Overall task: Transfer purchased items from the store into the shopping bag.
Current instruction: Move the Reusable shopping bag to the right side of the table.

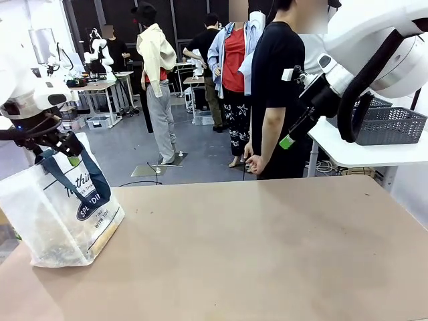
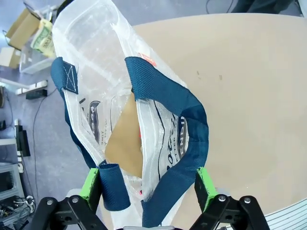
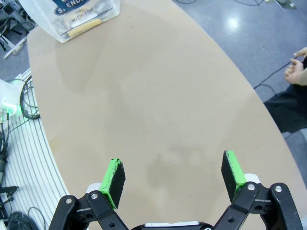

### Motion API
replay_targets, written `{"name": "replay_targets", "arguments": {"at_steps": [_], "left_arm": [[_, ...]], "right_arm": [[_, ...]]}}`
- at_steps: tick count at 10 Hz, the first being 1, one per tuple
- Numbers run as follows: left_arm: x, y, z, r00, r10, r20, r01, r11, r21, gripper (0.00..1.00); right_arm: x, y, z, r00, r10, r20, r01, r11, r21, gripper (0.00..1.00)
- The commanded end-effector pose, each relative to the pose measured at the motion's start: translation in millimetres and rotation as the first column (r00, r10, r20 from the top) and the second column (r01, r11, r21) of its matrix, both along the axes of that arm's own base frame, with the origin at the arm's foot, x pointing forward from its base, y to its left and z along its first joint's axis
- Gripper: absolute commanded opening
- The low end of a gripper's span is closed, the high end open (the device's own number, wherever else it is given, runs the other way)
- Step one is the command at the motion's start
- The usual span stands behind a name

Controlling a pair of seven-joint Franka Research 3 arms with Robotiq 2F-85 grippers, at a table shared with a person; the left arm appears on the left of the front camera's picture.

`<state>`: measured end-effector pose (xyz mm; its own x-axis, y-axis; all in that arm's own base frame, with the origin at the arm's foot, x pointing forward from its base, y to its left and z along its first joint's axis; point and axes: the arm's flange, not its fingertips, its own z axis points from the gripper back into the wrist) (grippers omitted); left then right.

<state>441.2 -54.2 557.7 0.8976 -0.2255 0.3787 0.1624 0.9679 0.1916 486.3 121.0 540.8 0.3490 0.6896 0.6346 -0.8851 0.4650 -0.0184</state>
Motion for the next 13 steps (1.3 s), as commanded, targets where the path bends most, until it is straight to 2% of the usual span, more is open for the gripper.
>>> {"name": "replay_targets", "arguments": {"at_steps": [1, 4, 7, 9, 11, 12, 13], "left_arm": [[-3, 0, 14, 1.0, 0.004, 0.011, -0.004, 0.999, 0.042, 1.0], [-7, -2, 29, 0.999, -0.003, 0.042, 0.0, 0.998, 0.062, 1.0], [-6, -26, 51, 0.975, -0.213, 0.063, 0.214, 0.977, -0.011, 1.0], [6, -48, 60, 0.916, -0.395, 0.067, 0.399, 0.913, -0.087, 1.0], [30, -70, 54, 0.85, -0.524, 0.056, 0.527, 0.843, -0.113, 1.0], [40, -79, 49, 0.795, -0.601, 0.083, 0.607, 0.781, -0.148, 1.0], [46, -89, 44, 0.724, -0.674, 0.149, 0.69, 0.7, -0.183, 1.0]], "right_arm": [[1, 1, 1, 1.0, -0.018, -0.001, 0.018, 1.0, -0.011, 1.0], [1, 1, 1, 1.0, -0.018, -0.001, 0.018, 1.0, -0.011, 1.0], [1, 1, 1, 1.0, -0.018, -0.001, 0.018, 1.0, -0.011, 1.0], [1, 1, 1, 1.0, -0.018, -0.001, 0.018, 1.0, -0.011, 1.0], [1, 1, 1, 1.0, -0.018, -0.001, 0.018, 1.0, -0.011, 1.0], [1, 1, 1, 1.0, -0.018, -0.001, 0.018, 1.0, -0.011, 1.0], [1, 1, 1, 1.0, -0.018, -0.001, 0.018, 1.0, -0.011, 1.0]]}}
